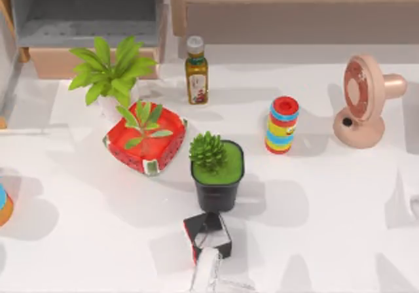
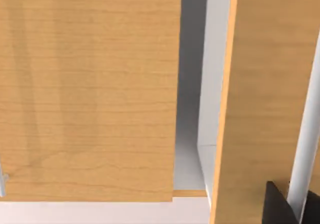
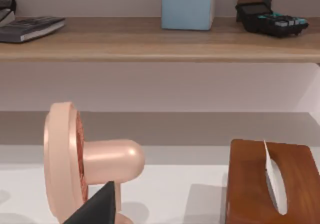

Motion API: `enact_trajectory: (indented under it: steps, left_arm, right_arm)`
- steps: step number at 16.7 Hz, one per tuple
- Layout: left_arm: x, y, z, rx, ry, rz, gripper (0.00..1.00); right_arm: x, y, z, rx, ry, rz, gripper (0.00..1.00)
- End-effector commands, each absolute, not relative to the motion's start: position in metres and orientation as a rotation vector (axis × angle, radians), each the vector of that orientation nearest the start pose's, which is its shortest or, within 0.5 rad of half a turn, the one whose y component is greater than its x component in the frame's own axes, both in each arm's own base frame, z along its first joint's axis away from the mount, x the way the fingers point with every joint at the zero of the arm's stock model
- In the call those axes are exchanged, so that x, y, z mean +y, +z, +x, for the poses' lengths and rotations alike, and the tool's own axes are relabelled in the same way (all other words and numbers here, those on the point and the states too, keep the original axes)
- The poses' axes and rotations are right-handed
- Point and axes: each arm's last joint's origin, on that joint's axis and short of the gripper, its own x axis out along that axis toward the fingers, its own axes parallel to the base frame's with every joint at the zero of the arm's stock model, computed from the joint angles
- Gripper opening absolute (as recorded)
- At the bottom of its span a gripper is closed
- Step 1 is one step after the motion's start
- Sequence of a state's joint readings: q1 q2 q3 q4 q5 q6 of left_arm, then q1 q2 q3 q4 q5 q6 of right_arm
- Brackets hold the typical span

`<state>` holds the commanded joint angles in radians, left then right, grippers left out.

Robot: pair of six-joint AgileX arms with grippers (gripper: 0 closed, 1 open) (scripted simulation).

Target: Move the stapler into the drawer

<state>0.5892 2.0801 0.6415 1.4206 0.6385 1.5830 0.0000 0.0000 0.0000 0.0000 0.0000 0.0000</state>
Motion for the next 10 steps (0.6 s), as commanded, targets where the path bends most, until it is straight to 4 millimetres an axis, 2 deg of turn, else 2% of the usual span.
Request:
enact_trajectory:
  steps: [4, 10]
  left_arm:
    - [0.173, 0.092, 0.322, -0.004, -0.025, 1.556, 0.0]
    - [0.172, 0.089, 0.327, 0.003, -0.038, 1.547, 0.0]
  right_arm:
    - [-0.001, 0.16, 0.106, 0.0, 0.0, 0.0, 1.0]
    - [-0.001, 0.16, 0.106, 0.0, 0.0, 0.0, 1.0]
